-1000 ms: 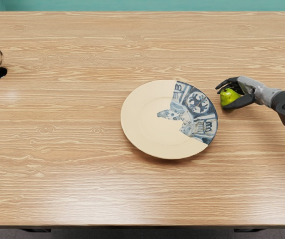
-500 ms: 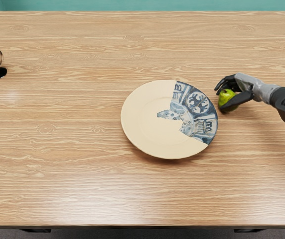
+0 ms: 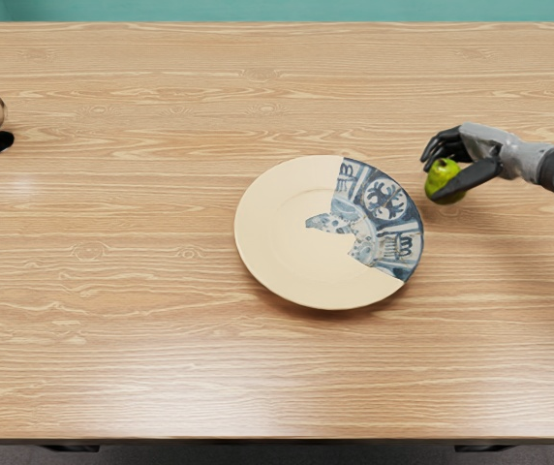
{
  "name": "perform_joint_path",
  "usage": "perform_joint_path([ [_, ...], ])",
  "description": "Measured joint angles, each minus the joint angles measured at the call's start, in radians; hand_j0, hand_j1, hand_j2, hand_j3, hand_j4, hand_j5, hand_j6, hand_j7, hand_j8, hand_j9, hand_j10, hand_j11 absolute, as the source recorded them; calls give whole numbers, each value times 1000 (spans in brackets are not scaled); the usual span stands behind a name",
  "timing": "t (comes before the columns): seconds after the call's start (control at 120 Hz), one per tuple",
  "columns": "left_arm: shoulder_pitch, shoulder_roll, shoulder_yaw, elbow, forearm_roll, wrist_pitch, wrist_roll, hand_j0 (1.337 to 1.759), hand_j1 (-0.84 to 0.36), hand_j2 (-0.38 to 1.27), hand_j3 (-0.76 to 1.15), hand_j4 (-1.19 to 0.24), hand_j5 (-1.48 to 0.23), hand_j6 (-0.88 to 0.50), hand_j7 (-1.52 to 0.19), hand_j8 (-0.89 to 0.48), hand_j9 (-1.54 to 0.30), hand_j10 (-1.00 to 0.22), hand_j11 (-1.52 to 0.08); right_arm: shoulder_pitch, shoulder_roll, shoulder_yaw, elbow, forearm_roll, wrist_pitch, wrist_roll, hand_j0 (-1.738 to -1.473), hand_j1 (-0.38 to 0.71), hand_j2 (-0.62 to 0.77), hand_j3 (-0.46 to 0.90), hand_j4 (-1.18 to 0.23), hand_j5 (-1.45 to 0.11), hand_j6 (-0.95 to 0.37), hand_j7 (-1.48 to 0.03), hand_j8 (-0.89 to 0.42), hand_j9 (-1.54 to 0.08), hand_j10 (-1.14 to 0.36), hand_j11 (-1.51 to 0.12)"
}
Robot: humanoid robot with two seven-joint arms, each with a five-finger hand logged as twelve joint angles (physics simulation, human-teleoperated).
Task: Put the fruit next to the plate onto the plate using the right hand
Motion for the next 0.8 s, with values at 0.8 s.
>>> perform_joint_path([
  [0.8,0,0,0,0,0,0,0,1658,346,0,0,-3,-3,-2,-3,-2,-3,-3,-3,29,-72,66,269,9,53,-12,-1654,248,274,0,-716,-965,-686,-944,-429,-957,-352,-940],
])
